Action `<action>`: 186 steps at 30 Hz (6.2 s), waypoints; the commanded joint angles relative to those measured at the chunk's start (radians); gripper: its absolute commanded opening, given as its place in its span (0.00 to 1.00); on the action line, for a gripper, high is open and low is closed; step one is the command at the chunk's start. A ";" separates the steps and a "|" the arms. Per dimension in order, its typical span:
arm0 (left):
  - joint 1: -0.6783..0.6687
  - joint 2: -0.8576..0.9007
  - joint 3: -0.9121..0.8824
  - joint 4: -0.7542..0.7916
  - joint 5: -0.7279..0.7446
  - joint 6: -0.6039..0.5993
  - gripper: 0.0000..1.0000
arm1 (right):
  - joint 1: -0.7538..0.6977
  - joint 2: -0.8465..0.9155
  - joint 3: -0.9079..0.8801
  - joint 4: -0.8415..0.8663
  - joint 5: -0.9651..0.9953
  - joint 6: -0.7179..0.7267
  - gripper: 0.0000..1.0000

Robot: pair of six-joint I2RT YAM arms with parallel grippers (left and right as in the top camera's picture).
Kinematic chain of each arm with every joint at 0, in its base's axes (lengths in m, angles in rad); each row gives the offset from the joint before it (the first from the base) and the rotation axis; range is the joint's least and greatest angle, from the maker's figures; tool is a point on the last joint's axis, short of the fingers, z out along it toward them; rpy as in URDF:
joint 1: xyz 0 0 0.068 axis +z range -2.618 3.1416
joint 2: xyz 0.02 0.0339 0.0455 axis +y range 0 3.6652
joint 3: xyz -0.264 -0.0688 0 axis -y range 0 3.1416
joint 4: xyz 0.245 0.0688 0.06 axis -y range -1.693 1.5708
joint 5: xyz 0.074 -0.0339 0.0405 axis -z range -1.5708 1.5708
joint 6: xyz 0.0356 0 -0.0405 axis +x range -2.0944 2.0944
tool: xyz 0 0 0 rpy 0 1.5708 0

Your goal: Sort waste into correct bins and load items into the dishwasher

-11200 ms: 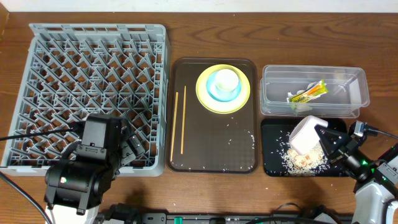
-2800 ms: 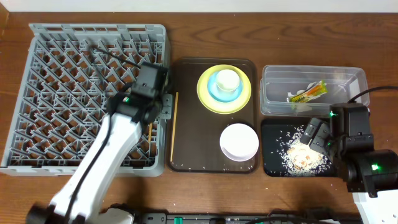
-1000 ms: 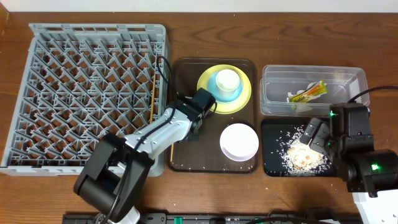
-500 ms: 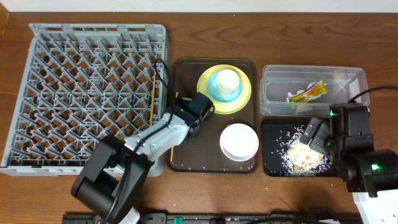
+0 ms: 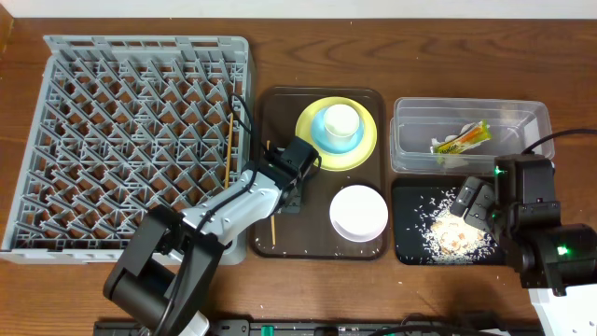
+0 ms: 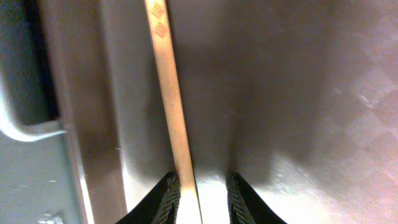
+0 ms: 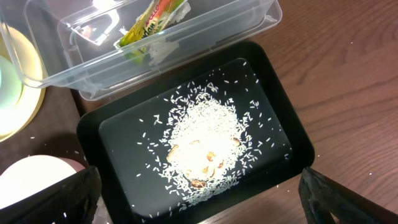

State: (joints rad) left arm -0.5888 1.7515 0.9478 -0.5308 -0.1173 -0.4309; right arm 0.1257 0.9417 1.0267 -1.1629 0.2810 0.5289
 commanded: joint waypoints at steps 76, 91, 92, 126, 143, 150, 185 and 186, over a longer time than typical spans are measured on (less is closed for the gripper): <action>0.257 -0.299 0.030 -0.011 -0.206 0.333 0.55 | -0.013 -0.001 0.014 0.000 0.006 -0.010 0.99; 0.257 -0.743 0.030 -0.224 -0.219 0.096 0.66 | -0.013 -0.001 0.014 0.000 0.006 -0.011 0.99; 0.257 -0.763 0.030 -0.245 -0.224 0.096 0.69 | -0.013 -0.001 0.014 0.000 0.006 -0.011 0.99; 0.257 -0.851 0.030 -0.415 -0.229 0.096 0.95 | -0.013 -0.001 0.014 0.000 0.006 -0.010 0.99; 0.257 -0.851 0.030 -0.415 -0.229 0.096 0.95 | -0.013 -0.001 0.014 0.108 -0.083 -0.010 0.99; 0.258 -0.860 0.030 -0.324 -0.262 0.096 0.95 | 0.006 0.008 0.014 0.081 -0.442 -0.107 0.83; 0.933 -0.910 0.083 -0.418 -0.322 0.077 0.95 | 0.838 0.714 0.014 0.275 -0.146 -0.141 0.30; 0.933 -0.909 0.083 -0.418 -0.322 0.077 0.95 | 0.837 0.717 0.013 0.268 -0.146 -0.141 0.26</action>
State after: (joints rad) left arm 0.3386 0.8368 1.0088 -0.9440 -0.4255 -0.3443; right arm 0.9535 1.6440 1.0275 -0.8837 0.0940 0.3820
